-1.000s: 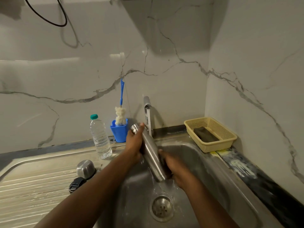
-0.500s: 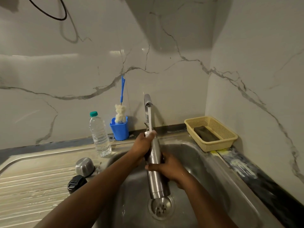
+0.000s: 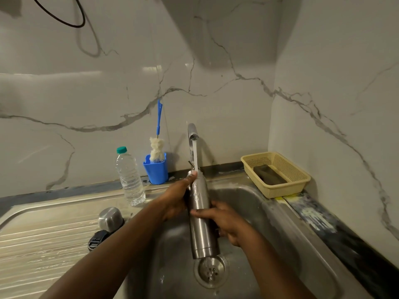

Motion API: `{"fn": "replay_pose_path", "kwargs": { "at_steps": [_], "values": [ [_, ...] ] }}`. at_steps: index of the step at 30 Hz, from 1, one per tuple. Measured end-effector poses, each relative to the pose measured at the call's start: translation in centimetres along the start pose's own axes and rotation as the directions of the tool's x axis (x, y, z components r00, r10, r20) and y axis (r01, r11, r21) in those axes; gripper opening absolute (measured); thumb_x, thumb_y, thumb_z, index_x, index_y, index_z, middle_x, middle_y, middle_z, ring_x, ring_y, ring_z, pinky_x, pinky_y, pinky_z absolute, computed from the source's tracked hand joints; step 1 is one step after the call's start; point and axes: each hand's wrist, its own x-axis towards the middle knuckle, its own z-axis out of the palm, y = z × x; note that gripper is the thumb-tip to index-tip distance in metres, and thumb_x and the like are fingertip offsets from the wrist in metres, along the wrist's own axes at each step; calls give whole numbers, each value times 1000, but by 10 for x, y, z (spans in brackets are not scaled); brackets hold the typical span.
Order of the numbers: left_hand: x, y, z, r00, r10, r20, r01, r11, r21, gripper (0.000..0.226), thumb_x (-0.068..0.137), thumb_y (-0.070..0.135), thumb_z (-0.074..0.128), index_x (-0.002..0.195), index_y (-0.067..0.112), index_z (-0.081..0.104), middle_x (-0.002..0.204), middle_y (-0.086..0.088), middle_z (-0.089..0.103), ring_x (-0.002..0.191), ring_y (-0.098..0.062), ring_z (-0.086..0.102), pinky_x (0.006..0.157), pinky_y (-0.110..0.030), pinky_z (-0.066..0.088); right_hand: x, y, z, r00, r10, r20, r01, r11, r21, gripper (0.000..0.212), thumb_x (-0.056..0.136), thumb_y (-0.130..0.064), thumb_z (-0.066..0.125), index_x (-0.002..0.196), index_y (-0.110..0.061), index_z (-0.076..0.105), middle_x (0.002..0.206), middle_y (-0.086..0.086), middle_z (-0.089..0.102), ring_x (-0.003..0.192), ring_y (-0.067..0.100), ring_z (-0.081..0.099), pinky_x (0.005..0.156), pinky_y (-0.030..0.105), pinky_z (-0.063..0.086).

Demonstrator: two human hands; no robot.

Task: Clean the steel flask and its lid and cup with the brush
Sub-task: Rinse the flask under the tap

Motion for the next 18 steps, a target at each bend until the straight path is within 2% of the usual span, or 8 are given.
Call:
{"fn": "replay_pose_path", "kwargs": {
  "at_steps": [2,6,9,11,14,18],
  "values": [
    [-1,3,-2,1000,0,5,-1,999,42,38,102,45,63,124,14,61,122,-18,69,114,-33,68,100,-48,56,1,1,2,999,-32,-30,31,999,-35,54,82,-40,84,130,-33,58,115,-1,72,103,19,70,86,37,58],
    [4,7,-8,995,69,-73,-57,986,157,50,101,47,65,139,16,55,127,-14,65,116,-32,64,94,-47,57,6,4,5,986,-138,-92,129,987,-99,61,85,-46,81,139,-37,55,123,-6,70,107,12,68,92,34,57],
    [9,11,-8,965,155,-211,-131,984,122,52,101,45,66,141,15,52,126,-12,63,113,-32,63,86,-50,58,11,8,5,966,-217,-142,180,955,-235,56,90,-57,71,140,-36,55,128,-7,70,108,10,68,95,37,57],
    [11,15,-10,938,201,-282,-190,980,66,54,100,44,67,144,17,49,127,-12,60,114,-31,61,89,-53,57,12,12,2,963,-230,-141,180,937,-299,63,88,-67,67,140,-34,55,127,-7,70,107,10,69,95,39,58],
    [9,22,-15,906,235,-352,-254,967,-8,51,102,42,65,144,19,49,127,-11,60,114,-30,61,90,-52,56,14,20,-1,973,-187,-133,140,944,-298,77,72,-72,77,133,-29,60,114,-6,73,94,9,73,84,36,63],
    [6,24,-17,893,249,-375,-278,960,-26,53,101,41,66,146,20,49,128,-11,59,112,-28,61,80,-45,56,19,24,-1,969,-192,-156,117,912,-392,81,64,-59,89,132,-27,58,114,-7,69,95,10,70,84,36,63]
  ]
}}
